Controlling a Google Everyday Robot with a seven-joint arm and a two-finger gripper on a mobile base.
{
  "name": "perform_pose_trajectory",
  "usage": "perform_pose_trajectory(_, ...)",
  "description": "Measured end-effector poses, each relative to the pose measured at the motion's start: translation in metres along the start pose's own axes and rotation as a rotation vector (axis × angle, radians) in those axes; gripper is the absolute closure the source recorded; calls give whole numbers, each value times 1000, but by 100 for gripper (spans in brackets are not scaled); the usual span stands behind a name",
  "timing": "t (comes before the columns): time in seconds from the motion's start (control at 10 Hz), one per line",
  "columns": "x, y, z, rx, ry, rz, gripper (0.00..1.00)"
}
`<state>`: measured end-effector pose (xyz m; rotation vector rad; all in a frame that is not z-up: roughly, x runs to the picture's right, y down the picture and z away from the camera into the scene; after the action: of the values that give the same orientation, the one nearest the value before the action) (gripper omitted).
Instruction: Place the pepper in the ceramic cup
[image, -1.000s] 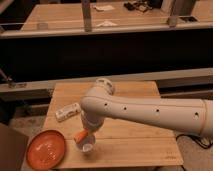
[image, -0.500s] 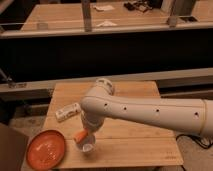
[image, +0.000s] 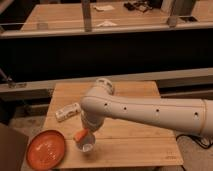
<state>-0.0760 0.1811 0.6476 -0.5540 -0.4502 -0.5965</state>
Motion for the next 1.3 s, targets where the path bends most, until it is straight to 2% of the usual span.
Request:
perform_pose_trajectory(0.1, 0, 0, 0, 0, 0, 0, 64)
perform_pose_trajectory(0.2, 0, 0, 0, 0, 0, 1, 75)
perform_pose_trajectory(0.3, 0, 0, 0, 1, 0, 2, 80)
perform_pose_trajectory(0.4, 0, 0, 0, 1, 0, 2, 80)
perform_pose_trajectory(0.5, 0, 0, 1, 0, -2, 3, 77)
perform_pose_trajectory(0.8, 0, -3, -1, -1, -4, 0, 48)
perform_pose_trajectory(0.9, -2, -5, 0, -2, -5, -4, 33)
perform_pose_trajectory(1.0, -2, -4, 0, -2, -5, -4, 24)
perform_pose_trajectory(1.1, -1, -4, -1, -2, -5, -3, 20)
perform_pose_trajectory(1.3, -2, -4, -1, -2, -5, -4, 20)
